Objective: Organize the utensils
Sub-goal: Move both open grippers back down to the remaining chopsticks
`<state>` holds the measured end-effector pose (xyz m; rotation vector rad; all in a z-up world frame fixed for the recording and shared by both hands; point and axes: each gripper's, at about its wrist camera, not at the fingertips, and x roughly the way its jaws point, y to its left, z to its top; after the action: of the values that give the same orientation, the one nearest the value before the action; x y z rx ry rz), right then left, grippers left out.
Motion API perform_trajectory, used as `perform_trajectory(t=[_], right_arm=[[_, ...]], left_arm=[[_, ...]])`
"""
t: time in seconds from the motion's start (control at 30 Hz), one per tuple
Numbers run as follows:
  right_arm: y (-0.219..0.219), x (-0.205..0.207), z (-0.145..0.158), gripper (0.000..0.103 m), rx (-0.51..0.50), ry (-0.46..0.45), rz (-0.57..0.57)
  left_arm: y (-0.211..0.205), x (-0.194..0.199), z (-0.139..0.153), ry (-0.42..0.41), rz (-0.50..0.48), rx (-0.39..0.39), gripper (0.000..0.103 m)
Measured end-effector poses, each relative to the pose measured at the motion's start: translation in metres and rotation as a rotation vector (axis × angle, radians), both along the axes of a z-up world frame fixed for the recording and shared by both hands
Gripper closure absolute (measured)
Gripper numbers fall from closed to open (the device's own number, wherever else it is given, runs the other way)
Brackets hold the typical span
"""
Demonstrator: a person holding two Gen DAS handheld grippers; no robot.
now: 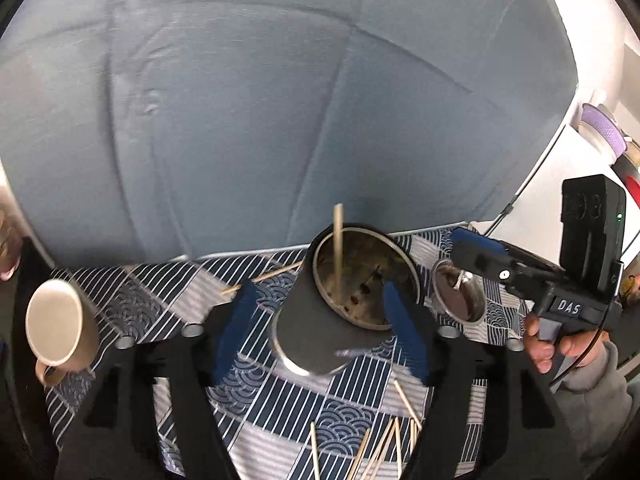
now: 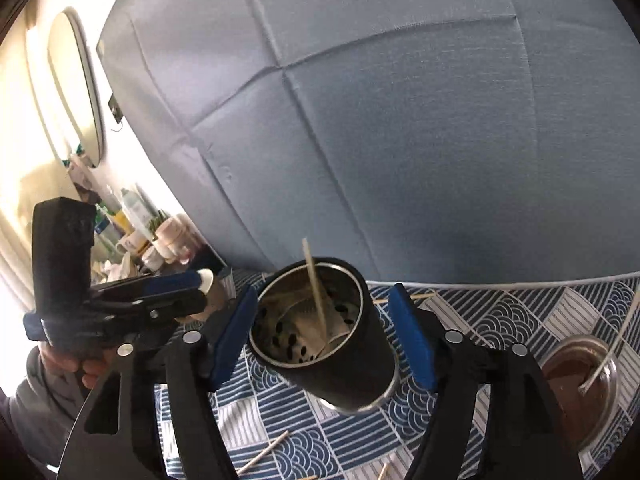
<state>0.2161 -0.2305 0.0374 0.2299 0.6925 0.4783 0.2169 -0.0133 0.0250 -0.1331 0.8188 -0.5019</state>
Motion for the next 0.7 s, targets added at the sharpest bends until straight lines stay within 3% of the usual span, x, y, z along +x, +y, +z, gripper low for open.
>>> perform_trajectory(t=[0.1,0.27,0.33,0.7], right_arm=[[0.003,-0.009,0.0,0.03,-0.019,0.003,-0.011],[0.003,-0.023,0.0,0.023,-0.043,0.007,-0.024],[0.001,-0.028,0.0,0.021,-0.05,0.012,-0.035],[-0.005,-0.044,-0.018,0.017,-0.091,0.075,-0.086]], left_arm=[[0.005,-0.009,-0.004,0.012,0.019,0.022,0.022],[0.014,-0.022,-0.015,0.036,0.05,0.073,0.016],[0.016,-0.025,-0.019,0.05,0.057,0.071,0.008],[0.009,-0.042,-0.06,0.155,0.029,0.165,0.006]])
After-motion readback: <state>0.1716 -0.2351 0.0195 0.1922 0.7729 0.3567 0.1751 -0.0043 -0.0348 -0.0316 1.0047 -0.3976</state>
